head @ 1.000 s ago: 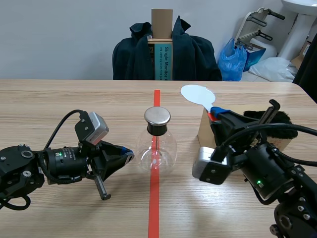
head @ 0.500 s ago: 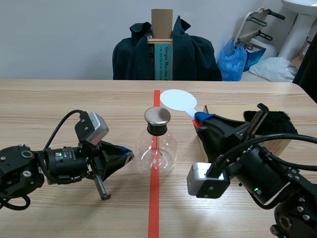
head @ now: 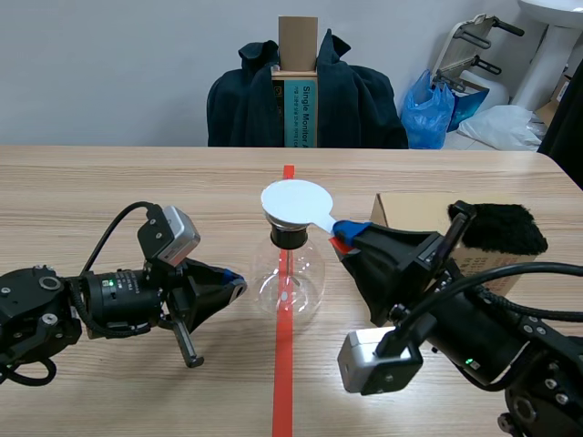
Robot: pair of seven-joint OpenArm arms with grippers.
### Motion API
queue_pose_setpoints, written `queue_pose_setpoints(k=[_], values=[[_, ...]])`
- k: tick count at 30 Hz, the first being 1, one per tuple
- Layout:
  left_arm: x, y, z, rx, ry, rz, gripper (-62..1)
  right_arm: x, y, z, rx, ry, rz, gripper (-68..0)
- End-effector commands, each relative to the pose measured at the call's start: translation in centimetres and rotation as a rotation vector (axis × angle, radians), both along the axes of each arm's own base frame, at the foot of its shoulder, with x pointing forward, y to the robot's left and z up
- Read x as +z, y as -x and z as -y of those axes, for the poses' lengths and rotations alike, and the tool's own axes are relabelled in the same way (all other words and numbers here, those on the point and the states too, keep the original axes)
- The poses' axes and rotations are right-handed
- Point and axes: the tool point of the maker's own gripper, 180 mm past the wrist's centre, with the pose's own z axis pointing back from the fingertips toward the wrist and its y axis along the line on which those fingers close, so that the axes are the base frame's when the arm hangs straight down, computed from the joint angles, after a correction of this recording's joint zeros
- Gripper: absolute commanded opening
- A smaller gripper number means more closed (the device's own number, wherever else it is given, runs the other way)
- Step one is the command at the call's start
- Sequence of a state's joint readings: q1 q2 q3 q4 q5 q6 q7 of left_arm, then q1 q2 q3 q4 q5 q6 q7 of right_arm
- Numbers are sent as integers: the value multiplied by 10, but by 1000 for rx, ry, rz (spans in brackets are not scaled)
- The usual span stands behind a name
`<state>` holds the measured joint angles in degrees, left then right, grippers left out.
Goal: Do the electroscope experiment.
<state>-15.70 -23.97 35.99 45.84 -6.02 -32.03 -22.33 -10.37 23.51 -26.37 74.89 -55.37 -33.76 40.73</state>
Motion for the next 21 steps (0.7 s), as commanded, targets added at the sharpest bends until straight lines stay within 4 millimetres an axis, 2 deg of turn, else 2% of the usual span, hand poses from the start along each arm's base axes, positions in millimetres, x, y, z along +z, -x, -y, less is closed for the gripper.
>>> queue_pose_setpoints(k=[1, 21], values=[[9, -4, 2, 5, 26, 18, -582, 11, -4, 1, 9, 1, 44, -669], [9, -4, 2, 5, 26, 18, -582, 4, -3, -1, 22, 70, 68, -669]])
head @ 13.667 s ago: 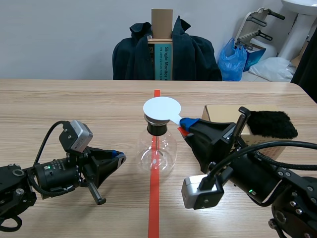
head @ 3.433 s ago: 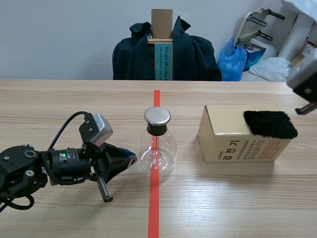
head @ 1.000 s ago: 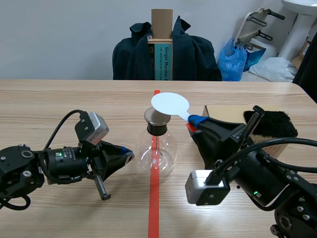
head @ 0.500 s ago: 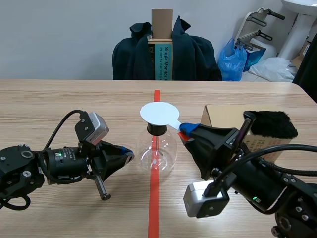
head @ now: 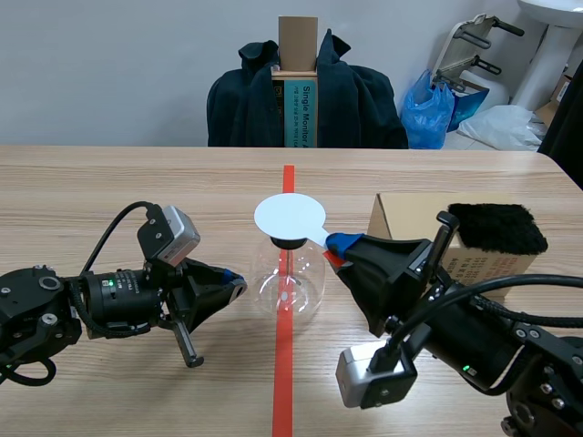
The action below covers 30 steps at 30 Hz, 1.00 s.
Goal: Do the electroscope experiment.
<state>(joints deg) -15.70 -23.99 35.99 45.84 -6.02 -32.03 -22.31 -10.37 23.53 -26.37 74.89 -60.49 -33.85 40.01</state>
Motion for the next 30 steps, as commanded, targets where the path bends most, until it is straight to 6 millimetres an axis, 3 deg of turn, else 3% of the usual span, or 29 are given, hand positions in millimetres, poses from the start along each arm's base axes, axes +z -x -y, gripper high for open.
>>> queue_pose_setpoints(k=[1, 16, 30], values=[[9, -4, 2, 5, 27, 18, -582, 12, -9, 5, -16, -5, 47, -669], [9, -4, 2, 5, 27, 18, -582, 21, -44, 37, -263, -22, 75, -669], [9, -4, 2, 5, 27, 18, -582, 21, -52, 47, -337, -26, 72, -669]])
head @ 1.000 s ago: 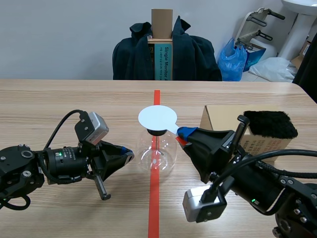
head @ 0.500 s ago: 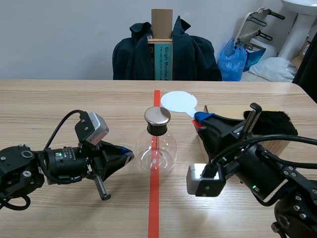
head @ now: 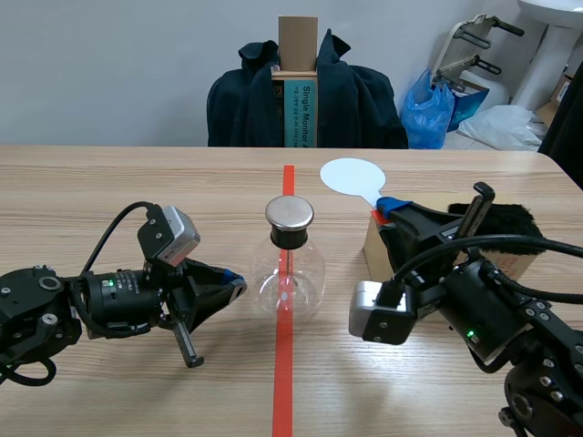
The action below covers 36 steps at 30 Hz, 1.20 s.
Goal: Do the electroscope experiment.
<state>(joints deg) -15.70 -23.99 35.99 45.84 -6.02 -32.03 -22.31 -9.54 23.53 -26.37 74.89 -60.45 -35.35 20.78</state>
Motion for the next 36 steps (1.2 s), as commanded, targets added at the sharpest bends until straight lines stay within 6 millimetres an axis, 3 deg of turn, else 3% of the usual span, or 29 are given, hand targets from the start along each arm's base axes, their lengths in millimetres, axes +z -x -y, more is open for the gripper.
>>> queue_pose_setpoints(k=[1, 18, 36], values=[[9, -4, 2, 5, 27, 18, -582, 13, -5, 2, 12, 0, 46, -669], [9, -4, 2, 5, 27, 18, -582, 12, 25, -32, 266, 18, 55, -669], [9, -4, 2, 5, 27, 18, -582, 11, 34, -40, 331, 23, 57, -669]])
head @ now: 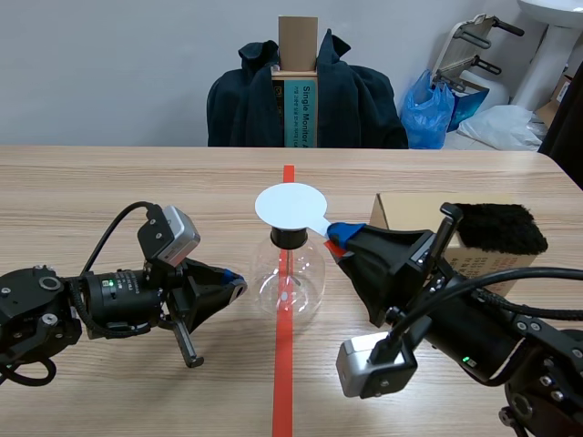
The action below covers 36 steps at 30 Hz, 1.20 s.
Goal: Do the electroscope experiment.
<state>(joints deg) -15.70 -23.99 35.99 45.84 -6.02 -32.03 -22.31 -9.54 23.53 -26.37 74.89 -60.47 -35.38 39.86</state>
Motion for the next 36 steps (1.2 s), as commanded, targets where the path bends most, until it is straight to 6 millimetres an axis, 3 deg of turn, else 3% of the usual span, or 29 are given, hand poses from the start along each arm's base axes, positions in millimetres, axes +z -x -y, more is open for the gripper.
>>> queue_pose_setpoints(k=[1, 13, 25, 36], values=[[9, -4, 2, 5, 27, 18, -582, 12, -7, 4, -1, -1, 44, -669], [9, -4, 2, 5, 27, 18, -582, 12, -18, 13, -86, -7, 41, -669], [9, -4, 2, 5, 26, 18, -582, 14, -45, 44, -310, -24, 31, -669], [9, -4, 2, 5, 26, 18, -582, 14, -58, 64, -441, -33, 26, -669]])
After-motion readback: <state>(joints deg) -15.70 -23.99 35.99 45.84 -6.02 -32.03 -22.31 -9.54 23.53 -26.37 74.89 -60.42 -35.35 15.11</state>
